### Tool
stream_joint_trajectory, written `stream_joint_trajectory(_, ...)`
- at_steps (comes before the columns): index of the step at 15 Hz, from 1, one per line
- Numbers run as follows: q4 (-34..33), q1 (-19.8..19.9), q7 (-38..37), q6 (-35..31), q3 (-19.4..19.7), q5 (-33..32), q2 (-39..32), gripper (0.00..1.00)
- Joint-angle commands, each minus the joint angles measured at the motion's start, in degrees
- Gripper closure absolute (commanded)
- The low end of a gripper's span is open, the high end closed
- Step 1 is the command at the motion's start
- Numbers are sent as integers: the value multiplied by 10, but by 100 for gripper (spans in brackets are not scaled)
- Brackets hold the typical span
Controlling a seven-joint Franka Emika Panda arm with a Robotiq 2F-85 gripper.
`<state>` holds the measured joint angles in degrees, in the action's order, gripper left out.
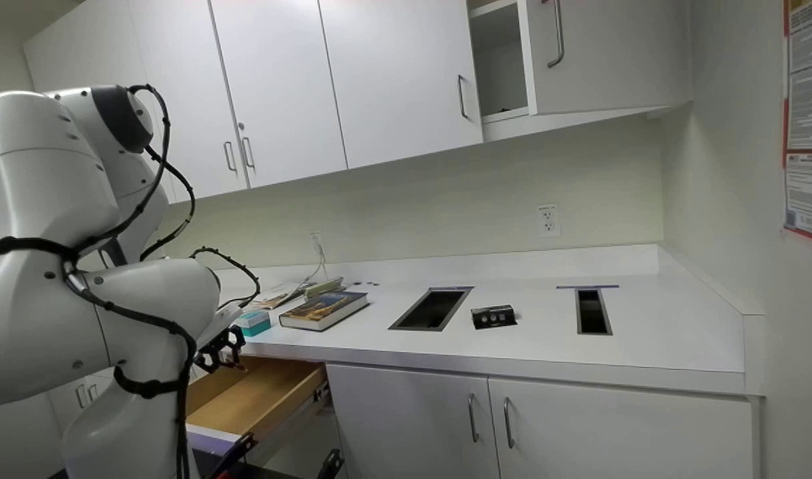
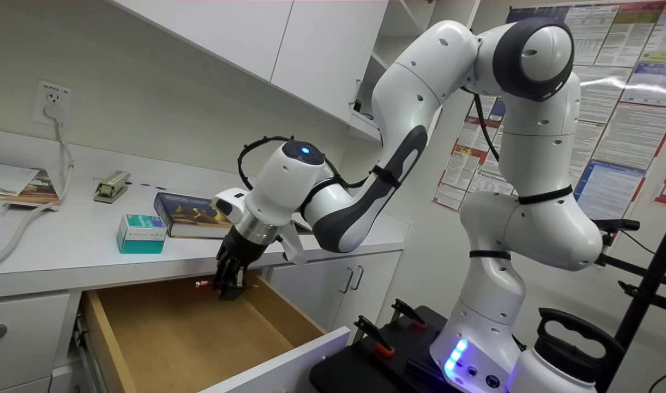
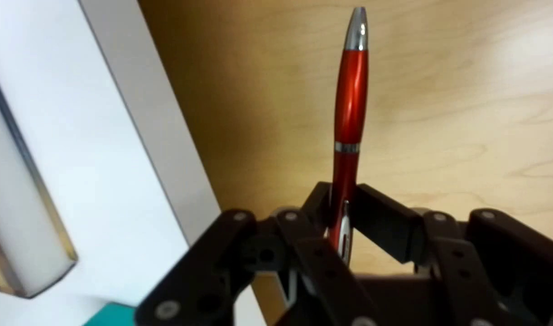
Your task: Remove the pen from the drawer and place it on the countertop
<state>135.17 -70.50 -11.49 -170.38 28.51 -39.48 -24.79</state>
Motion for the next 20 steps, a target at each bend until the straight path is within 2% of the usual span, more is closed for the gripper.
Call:
stream_joint_trajectory(1,31,27,-32,89,-7,-14,80,95)
stream_joint_trajectory(2,4,45,-32,55,-29,-34,37,80)
stream_joint_trajectory(4,11,71,-39,83,-46,-39,62,80)
stream_joint_trajectory(6,16,76,-39,86,-49,-39,71,80)
stream_joint_trajectory(7,17,76,-40,86,-49,-39,71,95)
stream_joint_trajectory(9,-5,100,-107,77,-50,-51,64,95)
stream_joint_trajectory(10,-12,125,-122,83,-59,-51,69,95)
stream_joint_trajectory(11,-17,100,-113,80,-18,-17,68,95)
stream_joint_trajectory(12,-25,115,-119,93,-15,-11,72,95)
stream_joint_trajectory(15,-57,127,-129,134,21,14,75,95)
stream_joint_trajectory(16,-73,184,-159,166,-21,-15,83,95)
stream_joint_trajectory(17,-86,200,-170,193,-27,-14,84,95)
stream_joint_trajectory(20,-119,276,-222,261,-79,-12,83,95)
